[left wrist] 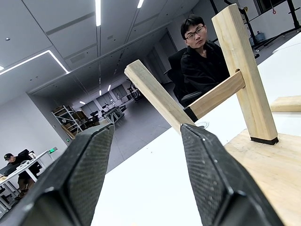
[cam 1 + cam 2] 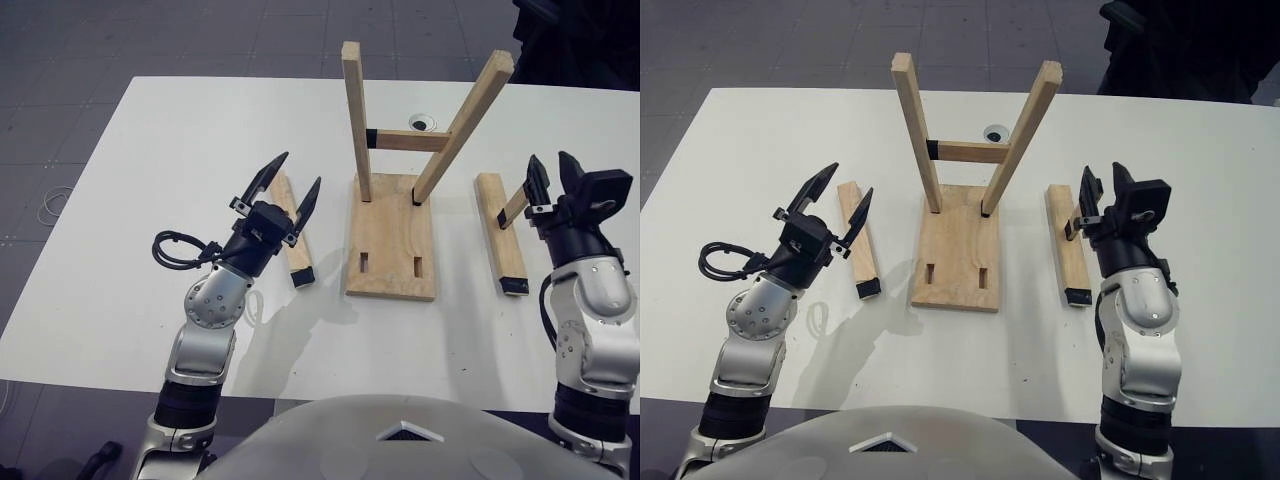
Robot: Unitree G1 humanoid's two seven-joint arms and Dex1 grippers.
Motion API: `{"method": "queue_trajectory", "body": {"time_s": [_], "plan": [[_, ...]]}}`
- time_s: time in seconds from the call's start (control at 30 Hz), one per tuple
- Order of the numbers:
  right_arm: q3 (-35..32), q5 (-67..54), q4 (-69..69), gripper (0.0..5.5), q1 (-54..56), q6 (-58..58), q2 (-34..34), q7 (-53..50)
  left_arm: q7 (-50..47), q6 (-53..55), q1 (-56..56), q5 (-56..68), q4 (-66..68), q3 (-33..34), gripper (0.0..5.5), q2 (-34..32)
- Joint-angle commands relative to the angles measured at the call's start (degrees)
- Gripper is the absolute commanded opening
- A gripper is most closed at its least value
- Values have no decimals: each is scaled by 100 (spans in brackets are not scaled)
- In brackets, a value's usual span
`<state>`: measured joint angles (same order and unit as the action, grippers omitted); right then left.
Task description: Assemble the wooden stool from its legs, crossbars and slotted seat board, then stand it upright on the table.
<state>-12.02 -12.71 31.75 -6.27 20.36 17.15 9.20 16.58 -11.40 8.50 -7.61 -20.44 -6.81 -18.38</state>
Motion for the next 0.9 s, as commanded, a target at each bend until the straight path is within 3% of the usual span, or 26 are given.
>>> {"method": "queue_trajectory", "body": {"time_s": [0.03,0.23,0.47,0.9], "plan": [[-170,-436,568,182,756,908,50,-246,-21,0,33,-64,54,-7,260,1],[-277,-422,99,182,2119,2016,262,-756,-66,17,23,-110,71,-24,260,38],[-457,-470,-434,182,2777,2698,291,-939,-144,39,105,-174,30,-36,260,108],[-511,-441,-972,182,2782,3154,116,-1002,-118,15,112,-182,57,-46,260,142]]}}
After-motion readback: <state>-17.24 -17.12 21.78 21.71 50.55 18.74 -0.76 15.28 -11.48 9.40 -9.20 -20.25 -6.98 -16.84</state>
